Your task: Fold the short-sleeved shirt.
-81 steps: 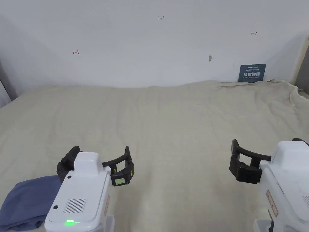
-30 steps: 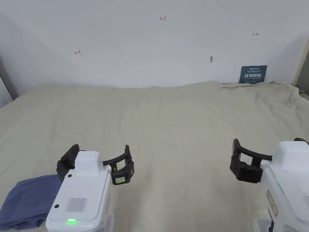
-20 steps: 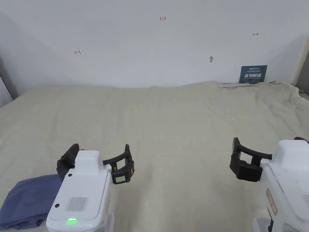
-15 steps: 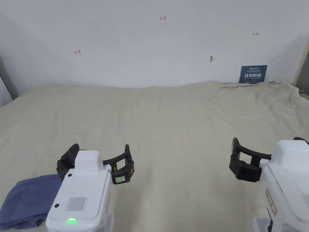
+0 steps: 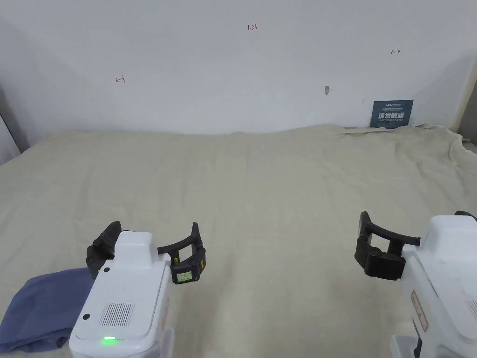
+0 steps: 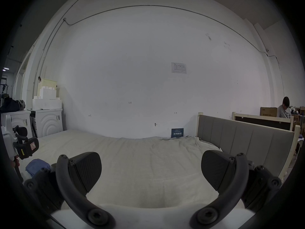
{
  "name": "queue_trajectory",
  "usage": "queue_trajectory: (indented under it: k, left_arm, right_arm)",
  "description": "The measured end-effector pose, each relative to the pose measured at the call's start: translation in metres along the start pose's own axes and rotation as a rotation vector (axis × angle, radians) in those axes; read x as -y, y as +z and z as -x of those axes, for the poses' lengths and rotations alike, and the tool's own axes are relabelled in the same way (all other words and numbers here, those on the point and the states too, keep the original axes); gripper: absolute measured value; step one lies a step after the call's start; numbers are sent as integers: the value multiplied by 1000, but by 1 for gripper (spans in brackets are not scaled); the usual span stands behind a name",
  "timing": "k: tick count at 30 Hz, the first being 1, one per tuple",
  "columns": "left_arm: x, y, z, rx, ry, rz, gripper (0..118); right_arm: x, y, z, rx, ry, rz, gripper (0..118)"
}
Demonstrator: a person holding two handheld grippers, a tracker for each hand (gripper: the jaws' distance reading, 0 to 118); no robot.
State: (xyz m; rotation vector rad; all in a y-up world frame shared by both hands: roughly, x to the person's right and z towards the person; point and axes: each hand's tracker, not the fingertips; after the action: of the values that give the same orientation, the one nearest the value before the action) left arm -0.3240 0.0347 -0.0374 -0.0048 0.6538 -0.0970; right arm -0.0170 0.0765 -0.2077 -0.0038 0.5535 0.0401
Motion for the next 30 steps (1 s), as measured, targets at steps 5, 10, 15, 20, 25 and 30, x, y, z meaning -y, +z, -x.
queue_trajectory:
  k: [5,10,15,20,25,30]
  left_arm:
    - [-1,0,2,-1,9,-2,118]
    - [-3,1,4,2,7,-4,118]
    - [-3,2,6,1,17,-1,118]
    - [-4,2,5,3,15,-1,118]
    - [-5,2,5,4,13,-4,118]
    - [-5,1,6,6,12,-5,118]
  right_arm:
    - [-7,-1,1,29,-30,38,118]
    - [-17,-4,2,106,-97,169,118]
    - [-31,-8,1,217,-249,383,118]
    - [-34,-11,-5,172,-310,437,118]
    - [-35,-12,2,211,-293,415,118]
    - [-32,-11,7,212,-198,367,118]
